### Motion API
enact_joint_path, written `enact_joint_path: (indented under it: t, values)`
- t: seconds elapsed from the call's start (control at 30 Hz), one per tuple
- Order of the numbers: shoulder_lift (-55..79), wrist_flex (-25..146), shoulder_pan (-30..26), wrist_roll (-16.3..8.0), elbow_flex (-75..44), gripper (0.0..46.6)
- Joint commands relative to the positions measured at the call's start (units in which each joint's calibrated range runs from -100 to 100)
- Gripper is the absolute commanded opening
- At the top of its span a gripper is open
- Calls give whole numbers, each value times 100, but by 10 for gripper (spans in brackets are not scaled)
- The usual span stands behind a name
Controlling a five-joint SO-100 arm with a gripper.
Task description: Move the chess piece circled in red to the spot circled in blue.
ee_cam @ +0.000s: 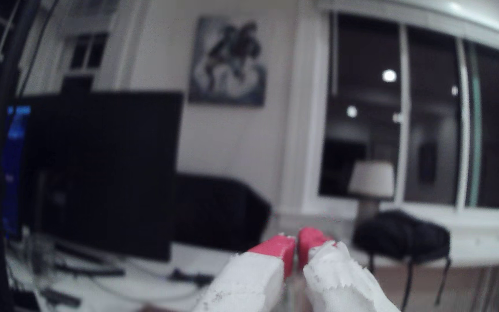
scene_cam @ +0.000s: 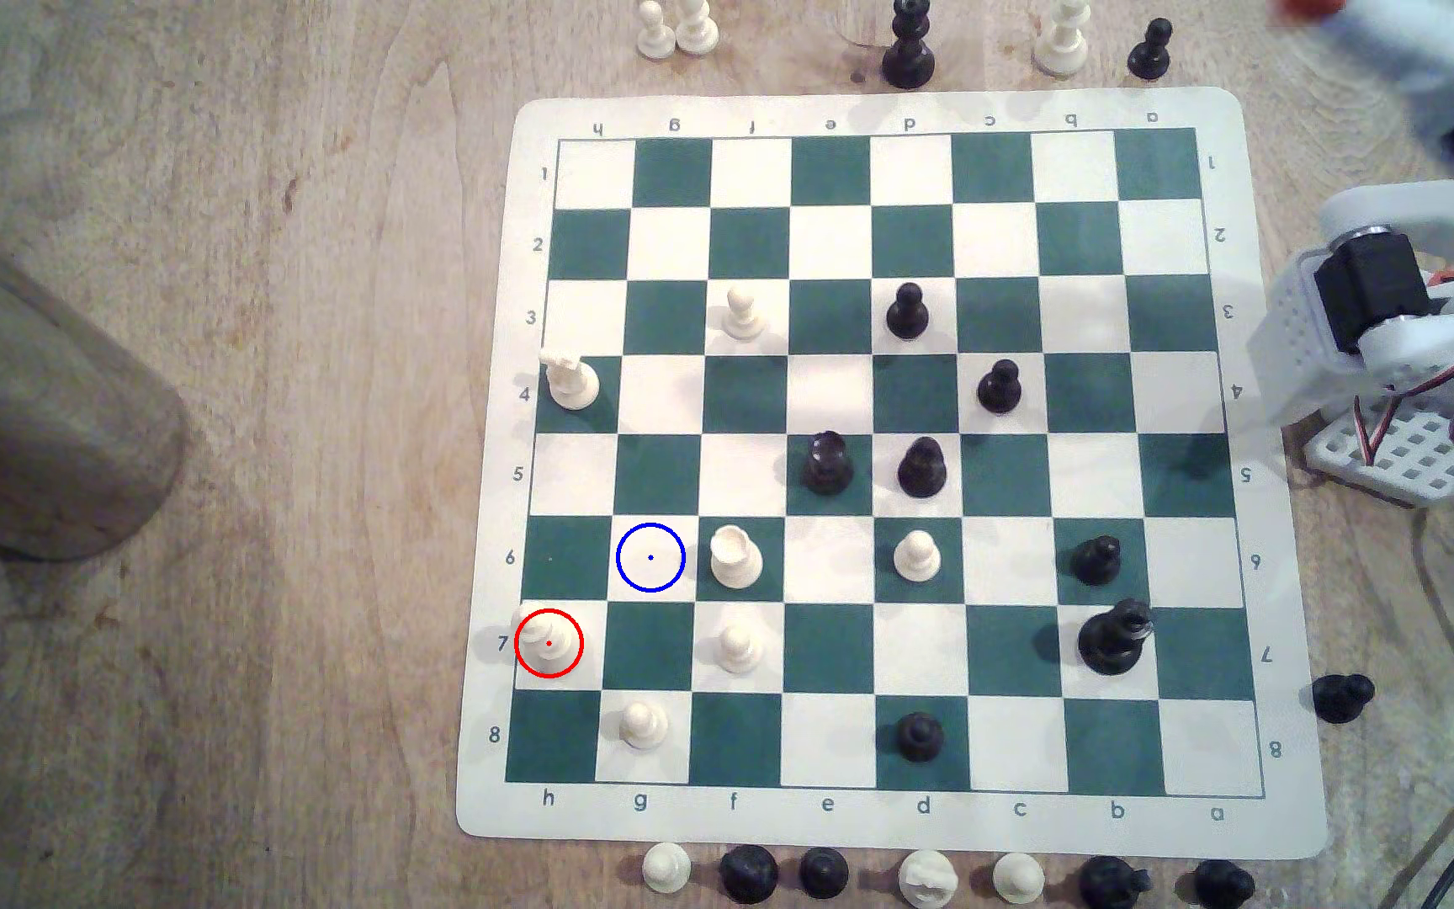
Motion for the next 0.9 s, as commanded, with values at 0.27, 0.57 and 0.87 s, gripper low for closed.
enact_joint_path:
  t: [0.27,0.57,0.87]
  values:
    - [1715,4275,-366,-54,-1739,61]
    - [3693,3480,-702,-234,-2102,168]
    - [5645,3095,-764,-288,-3235,190]
